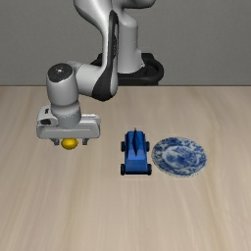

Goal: Pick up the lemon and put it on the plate

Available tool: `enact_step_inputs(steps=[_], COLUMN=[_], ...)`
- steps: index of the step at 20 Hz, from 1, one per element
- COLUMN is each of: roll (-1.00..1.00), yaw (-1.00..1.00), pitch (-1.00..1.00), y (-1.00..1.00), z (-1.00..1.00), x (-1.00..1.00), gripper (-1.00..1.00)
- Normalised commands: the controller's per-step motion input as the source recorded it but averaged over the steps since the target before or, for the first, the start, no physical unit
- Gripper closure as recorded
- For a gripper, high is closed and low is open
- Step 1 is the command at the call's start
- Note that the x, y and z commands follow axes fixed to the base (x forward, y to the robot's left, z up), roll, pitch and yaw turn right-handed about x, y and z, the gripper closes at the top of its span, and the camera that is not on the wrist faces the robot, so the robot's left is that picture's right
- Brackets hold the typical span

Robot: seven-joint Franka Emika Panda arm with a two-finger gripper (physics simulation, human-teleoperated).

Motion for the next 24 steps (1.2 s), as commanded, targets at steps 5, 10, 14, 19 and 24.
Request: enact_step_inputs(steps=[5, 10, 14, 19, 24], roll=[0.00, 0.00, 0.00, 0.00, 0.00], yaw=[0.00, 0.00, 0.00, 0.00, 0.00], pitch=[0.00, 0.00, 0.00, 0.00, 0.00], y=[0.00, 0.00, 0.00, 0.00, 0.00], z=[-0.40, 0.00, 0.00, 0.80, 1.00], x=[0.00, 0.00, 0.00, 0.00, 0.00], gripper=[1.00, 1.00, 1.00, 1.00, 1.00])
